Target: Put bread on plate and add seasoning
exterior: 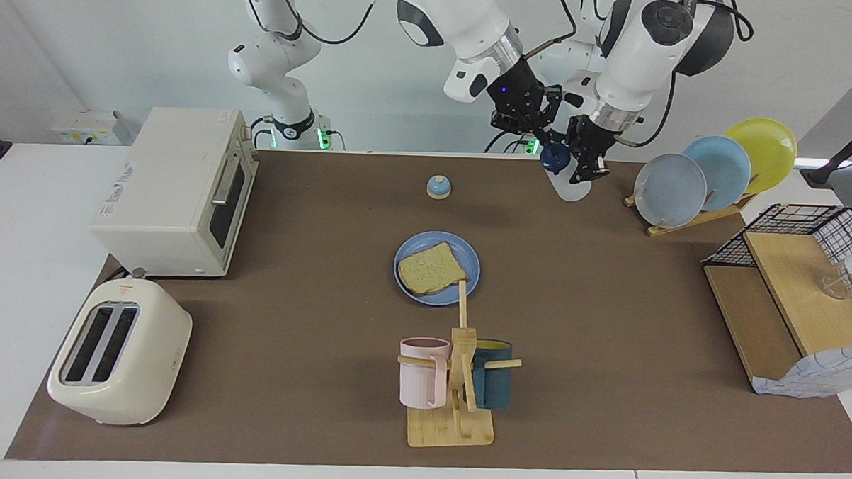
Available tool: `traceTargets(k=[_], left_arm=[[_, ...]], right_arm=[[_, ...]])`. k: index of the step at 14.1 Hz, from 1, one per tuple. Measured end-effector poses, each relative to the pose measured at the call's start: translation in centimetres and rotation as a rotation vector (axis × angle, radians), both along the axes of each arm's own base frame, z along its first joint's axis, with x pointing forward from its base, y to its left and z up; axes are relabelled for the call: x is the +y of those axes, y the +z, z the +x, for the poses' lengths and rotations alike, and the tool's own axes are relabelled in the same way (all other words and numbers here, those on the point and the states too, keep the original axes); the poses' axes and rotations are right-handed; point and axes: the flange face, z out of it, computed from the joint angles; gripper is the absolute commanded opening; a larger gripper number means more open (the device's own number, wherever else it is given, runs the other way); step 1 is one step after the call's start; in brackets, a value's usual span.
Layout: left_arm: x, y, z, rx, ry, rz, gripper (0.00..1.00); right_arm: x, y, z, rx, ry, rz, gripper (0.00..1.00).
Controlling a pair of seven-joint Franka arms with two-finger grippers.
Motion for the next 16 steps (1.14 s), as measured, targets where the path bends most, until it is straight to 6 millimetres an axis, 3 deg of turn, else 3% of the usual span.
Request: traceTargets(k=[3,4,5,9,11,13,16], left_arm=[[0.0,0.0,0.0,0.000,-0.001,0.000,0.00],[0.0,0.0,0.0,0.000,-0.001,0.000,0.00],[0.0,0.0,0.0,0.000,-0.001,0.000,0.00],[0.0,0.0,0.0,0.000,-0.001,0.000,0.00],[0.0,0.0,0.0,0.000,0.001,0.000,0.00],[0.2,0.0,0.1,-0.001,0.005,-0.001,0.00],[0.5,0.3,0.7,-0.033,0.048,-0.010,0.00]], right_arm=[[-0.4,0.1,0.4,0.001,-0.012,0.003,0.00],[-0.5,0.1,0.5,0.002,-0.013,0.002,0.26],[-0.5,0.0,0.6,0.002,-0.015,0.002,0.99],[-1.4,-0.7,1.3,0.010,-0.027,-0.021,1.00],[-4.3,-1.1,3.1,-0.003,-0.022,-0.117,1.00],[-9.8,-0.7,5.3,-0.010,0.024,-0.229,1.00],[-21.3,0.6,7.8,0.014,0.118,-0.378,1.00]])
